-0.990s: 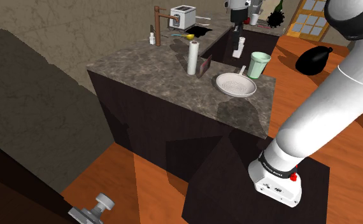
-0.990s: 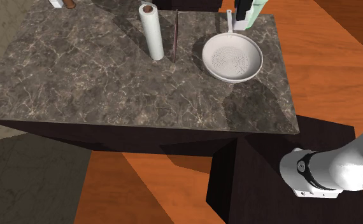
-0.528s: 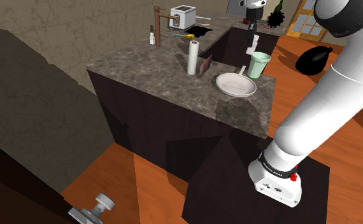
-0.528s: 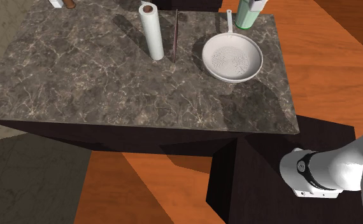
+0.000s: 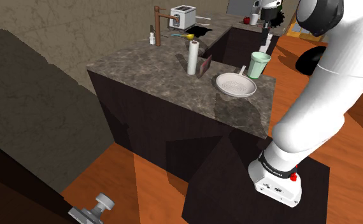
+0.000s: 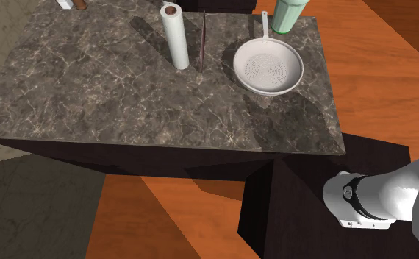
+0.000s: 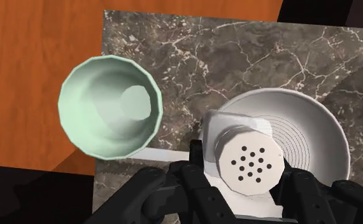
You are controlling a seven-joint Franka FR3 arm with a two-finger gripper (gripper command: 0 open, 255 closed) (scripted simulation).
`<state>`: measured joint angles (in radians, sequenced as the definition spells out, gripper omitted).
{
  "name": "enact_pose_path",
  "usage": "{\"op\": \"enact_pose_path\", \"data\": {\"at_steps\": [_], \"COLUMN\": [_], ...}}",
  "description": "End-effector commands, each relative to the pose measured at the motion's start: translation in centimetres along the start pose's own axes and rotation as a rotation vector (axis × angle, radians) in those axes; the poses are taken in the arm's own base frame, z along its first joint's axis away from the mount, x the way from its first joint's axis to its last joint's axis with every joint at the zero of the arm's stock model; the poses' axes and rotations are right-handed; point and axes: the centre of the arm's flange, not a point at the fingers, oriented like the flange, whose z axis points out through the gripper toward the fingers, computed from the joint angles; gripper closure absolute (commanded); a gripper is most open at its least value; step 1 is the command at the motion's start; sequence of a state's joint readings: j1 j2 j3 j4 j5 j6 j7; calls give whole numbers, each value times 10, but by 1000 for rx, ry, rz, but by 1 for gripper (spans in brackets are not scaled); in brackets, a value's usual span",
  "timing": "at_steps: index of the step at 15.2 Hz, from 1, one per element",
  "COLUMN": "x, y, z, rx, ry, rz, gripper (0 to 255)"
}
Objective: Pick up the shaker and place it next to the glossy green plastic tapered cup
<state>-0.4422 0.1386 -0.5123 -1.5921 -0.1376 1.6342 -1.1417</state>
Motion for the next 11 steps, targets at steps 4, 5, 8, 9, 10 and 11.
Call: {"op": "enact_pose_path", "data": {"at_steps": [4, 5, 8, 9, 10, 11], "x": [-39, -47, -70, -77, -85, -92], "y": [53, 63, 95, 106, 116, 127], "z": [6, 8, 14, 15, 17, 19], "rx": [-1, -1, -1, -1, -1, -1], "ry": [0, 0, 0, 0, 0, 0], "rz": [-2, -2, -2, -2, -2, -2], "gripper": [255, 255, 255, 255, 255, 255]}}
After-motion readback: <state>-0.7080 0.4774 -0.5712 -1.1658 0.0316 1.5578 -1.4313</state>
